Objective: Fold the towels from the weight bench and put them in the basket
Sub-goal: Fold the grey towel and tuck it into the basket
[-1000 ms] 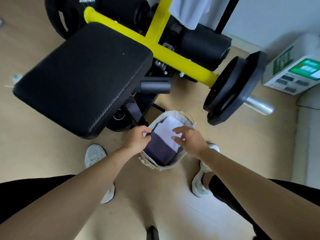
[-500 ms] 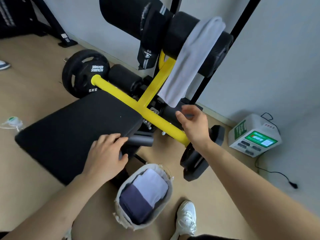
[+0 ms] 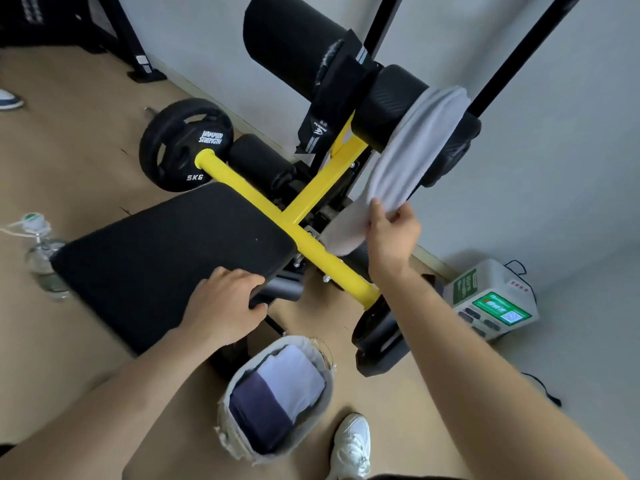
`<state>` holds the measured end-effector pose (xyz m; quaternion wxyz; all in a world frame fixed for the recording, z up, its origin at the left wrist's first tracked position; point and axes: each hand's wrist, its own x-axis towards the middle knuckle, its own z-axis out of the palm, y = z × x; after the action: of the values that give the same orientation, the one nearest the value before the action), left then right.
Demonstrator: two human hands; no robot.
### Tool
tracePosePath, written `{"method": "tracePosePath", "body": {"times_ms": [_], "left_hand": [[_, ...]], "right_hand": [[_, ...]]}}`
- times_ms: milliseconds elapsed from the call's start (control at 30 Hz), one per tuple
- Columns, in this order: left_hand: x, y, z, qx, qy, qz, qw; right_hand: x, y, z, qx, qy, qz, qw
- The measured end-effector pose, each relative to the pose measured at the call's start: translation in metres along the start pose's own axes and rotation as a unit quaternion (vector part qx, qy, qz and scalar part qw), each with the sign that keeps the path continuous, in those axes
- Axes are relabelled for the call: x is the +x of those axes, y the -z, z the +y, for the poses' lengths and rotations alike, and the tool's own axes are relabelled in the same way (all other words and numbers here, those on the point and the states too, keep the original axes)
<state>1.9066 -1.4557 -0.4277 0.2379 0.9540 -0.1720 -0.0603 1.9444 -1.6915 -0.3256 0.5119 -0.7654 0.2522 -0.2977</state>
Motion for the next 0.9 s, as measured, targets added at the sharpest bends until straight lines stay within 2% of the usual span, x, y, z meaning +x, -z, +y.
{"method": "tracePosePath", "body": {"times_ms": [133, 233, 300, 367, 433, 467, 533, 567, 600, 700, 767, 800, 900], "left_hand": [[-0.003, 0.001, 0.006, -0.04, -0.003, 0.018, 0.999], [-0.013, 0.004, 0.021, -0.153, -0.064, 0.086, 0.982], [-0.02, 0.004, 0.033, -0.25, -0.088, 0.081, 0.961], [-0.031, 0.005, 0.049, -0.408, -0.014, -0.034, 0.912], [-0.042, 0.0, 0.064, -0.528, 0.093, -0.198, 0.821], [-0.047, -0.005, 0.069, -0.547, 0.127, -0.262, 0.785], [-0.056, -0.017, 0.076, -0.571, 0.153, -0.303, 0.748], [-0.058, -0.022, 0.078, -0.575, 0.16, -0.289, 0.748], [-0.059, -0.027, 0.078, -0.567, 0.163, -0.261, 0.764], [-0.055, -0.035, 0.072, -0.486, 0.162, -0.181, 0.84], [-0.051, -0.034, 0.068, -0.428, 0.136, -0.174, 0.876], [-0.049, -0.033, 0.066, -0.406, 0.121, -0.175, 0.889], [-0.053, -0.027, 0.061, -0.355, 0.058, -0.164, 0.919]], "right_hand": [[-0.077, 0.05, 0.0, -0.057, 0.075, -0.028, 0.995], [-0.12, 0.08, 0.006, -0.076, 0.075, -0.09, 0.99], [-0.14, 0.094, 0.013, -0.078, 0.06, -0.139, 0.985], [-0.155, 0.105, 0.023, -0.084, 0.054, -0.191, 0.976], [-0.169, 0.111, 0.032, -0.099, 0.055, -0.235, 0.966], [-0.174, 0.114, 0.038, -0.099, 0.055, -0.253, 0.961], [-0.184, 0.117, 0.05, -0.105, 0.053, -0.297, 0.947], [-0.187, 0.118, 0.057, -0.119, 0.057, -0.317, 0.939], [-0.189, 0.12, 0.065, -0.137, 0.063, -0.337, 0.929], [-0.194, 0.127, 0.079, -0.201, 0.052, -0.423, 0.882], [-0.194, 0.132, 0.075, -0.234, 0.012, -0.485, 0.843], [-0.191, 0.134, 0.075, -0.237, -0.006, -0.483, 0.843], [-0.171, 0.13, 0.087, -0.215, -0.006, -0.356, 0.909]]}}
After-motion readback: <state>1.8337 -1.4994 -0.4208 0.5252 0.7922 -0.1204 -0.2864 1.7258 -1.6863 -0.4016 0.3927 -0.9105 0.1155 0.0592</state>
